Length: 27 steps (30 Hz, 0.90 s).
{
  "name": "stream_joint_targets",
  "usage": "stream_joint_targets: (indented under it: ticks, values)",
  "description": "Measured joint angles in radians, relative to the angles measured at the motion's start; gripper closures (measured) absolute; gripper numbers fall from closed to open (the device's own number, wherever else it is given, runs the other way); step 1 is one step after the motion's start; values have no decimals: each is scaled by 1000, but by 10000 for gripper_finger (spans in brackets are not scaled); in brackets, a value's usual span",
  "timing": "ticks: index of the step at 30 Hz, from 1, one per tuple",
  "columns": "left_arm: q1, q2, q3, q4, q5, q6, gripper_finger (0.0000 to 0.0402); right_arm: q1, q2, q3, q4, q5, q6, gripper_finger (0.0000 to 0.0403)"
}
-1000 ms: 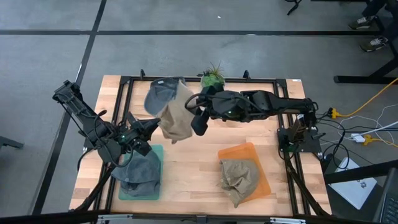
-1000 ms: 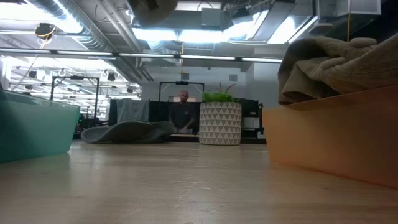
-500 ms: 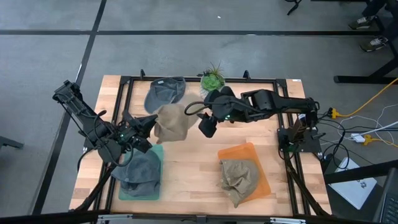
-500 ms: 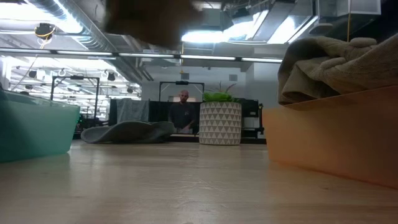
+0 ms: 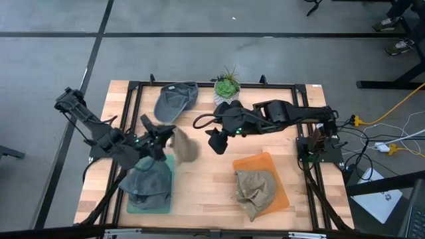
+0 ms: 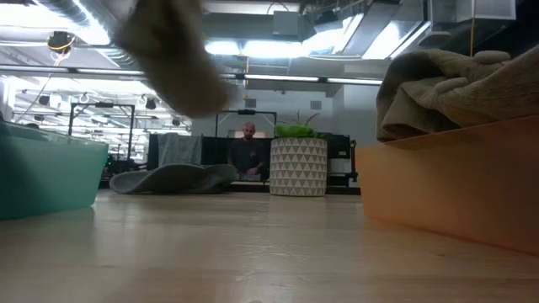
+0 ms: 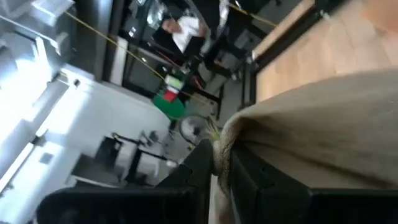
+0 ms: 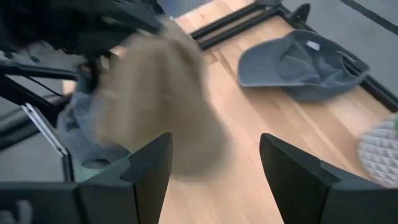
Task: Pick & Place hat
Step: Put the brown cap into the orange bin
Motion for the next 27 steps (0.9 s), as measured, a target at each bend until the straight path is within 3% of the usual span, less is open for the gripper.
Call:
stream_joint_targets:
  ticks: [4, 15, 27]
  values:
    - [87, 0, 0, -86, 70, -100, 375, 2, 21, 0, 60, 0, 26, 163]
    - [294, 0, 0, -124, 263, -245, 375, 1, 116, 0, 189, 27, -9, 163]
    - [320, 0, 0, -172, 285, -311, 375, 1, 234, 0, 288, 158, -43, 163]
